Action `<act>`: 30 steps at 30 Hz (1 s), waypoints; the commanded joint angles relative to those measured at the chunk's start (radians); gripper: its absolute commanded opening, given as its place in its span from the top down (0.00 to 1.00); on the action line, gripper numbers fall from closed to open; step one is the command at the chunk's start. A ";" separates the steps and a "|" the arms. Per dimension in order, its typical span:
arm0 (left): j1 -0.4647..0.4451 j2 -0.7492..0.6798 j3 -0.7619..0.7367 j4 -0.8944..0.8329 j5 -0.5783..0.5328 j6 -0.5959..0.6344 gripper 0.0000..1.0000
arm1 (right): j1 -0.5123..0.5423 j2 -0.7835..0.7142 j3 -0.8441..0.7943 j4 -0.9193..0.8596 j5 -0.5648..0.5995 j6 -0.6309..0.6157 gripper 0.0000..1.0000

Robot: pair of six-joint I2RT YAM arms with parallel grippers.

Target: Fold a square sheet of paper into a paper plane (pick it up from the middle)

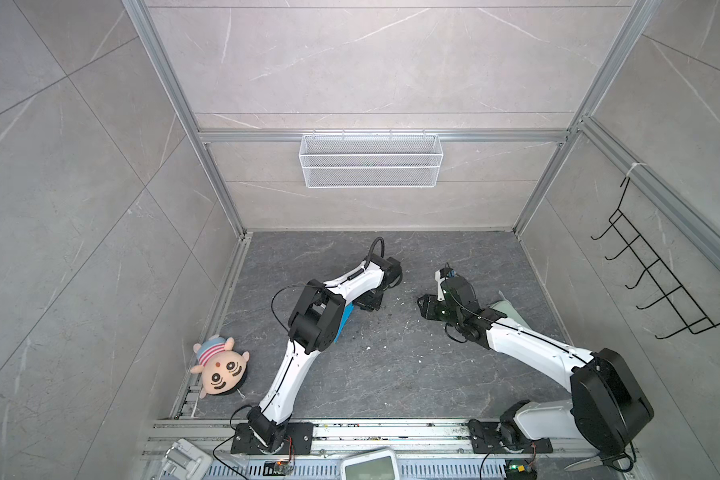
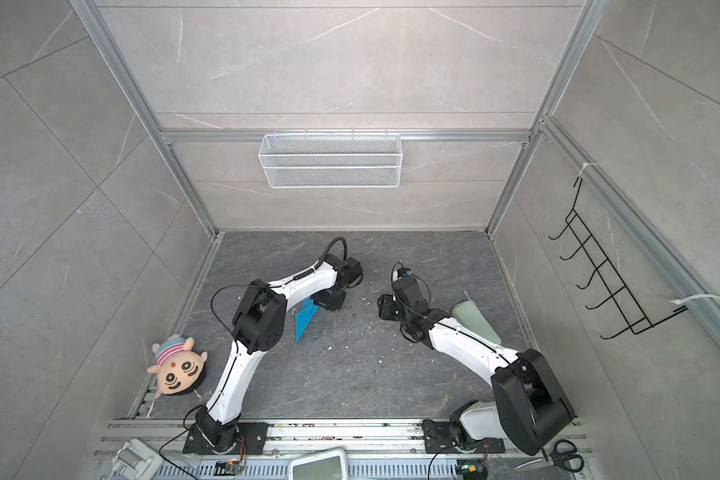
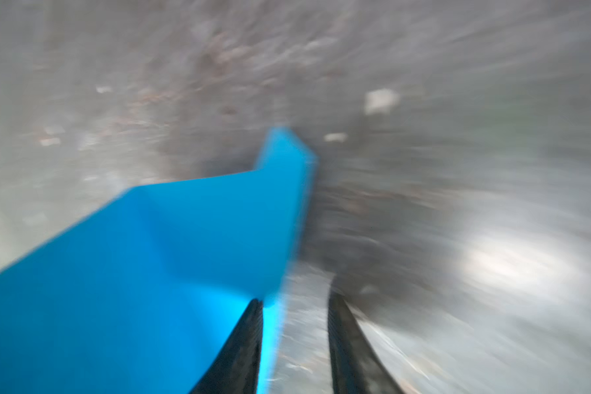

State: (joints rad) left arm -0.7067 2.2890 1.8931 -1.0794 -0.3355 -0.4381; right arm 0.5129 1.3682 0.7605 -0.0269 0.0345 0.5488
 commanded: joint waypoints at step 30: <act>0.209 -0.638 -0.897 0.667 0.234 -0.108 0.69 | 0.035 0.351 0.165 0.208 -0.568 0.106 0.47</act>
State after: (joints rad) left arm -0.5098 1.6283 0.9779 -0.4362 -0.0620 -0.5377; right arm 0.5270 1.6810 0.8917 0.1558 -0.4465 0.6235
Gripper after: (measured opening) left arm 0.328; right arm 0.530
